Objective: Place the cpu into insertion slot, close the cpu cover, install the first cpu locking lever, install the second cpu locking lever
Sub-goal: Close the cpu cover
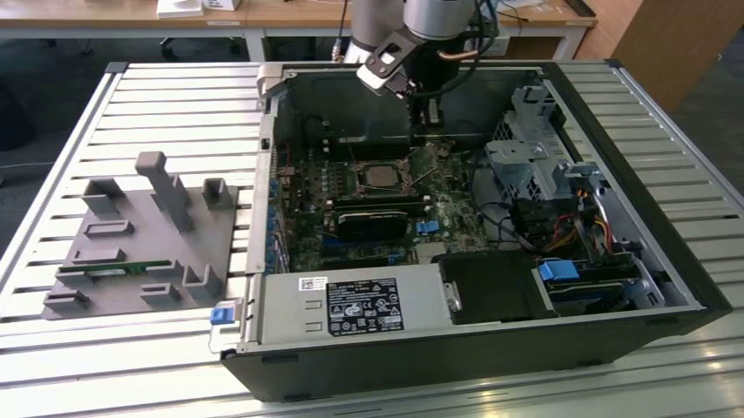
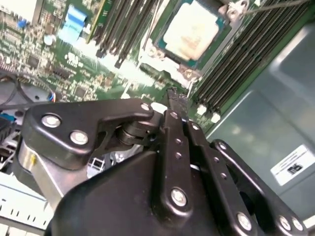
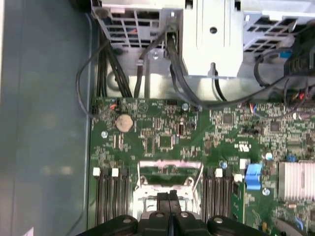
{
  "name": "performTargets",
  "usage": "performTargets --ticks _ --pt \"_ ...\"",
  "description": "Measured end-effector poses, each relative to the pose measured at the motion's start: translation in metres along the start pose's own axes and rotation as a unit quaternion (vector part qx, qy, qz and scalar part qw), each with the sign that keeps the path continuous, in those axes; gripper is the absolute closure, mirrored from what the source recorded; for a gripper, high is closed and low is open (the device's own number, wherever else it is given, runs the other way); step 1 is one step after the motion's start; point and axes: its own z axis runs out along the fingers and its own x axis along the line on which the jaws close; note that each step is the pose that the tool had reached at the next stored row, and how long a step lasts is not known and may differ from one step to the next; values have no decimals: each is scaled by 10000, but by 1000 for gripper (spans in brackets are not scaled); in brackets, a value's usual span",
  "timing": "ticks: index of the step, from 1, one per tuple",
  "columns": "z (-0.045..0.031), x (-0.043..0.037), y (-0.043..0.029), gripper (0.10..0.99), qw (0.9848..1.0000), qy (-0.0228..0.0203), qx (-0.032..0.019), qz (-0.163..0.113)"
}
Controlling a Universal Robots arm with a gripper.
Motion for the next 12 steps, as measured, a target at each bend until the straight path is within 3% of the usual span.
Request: performTargets --ticks 12 --pt "37 0 124 980 10000 0 2 -31"
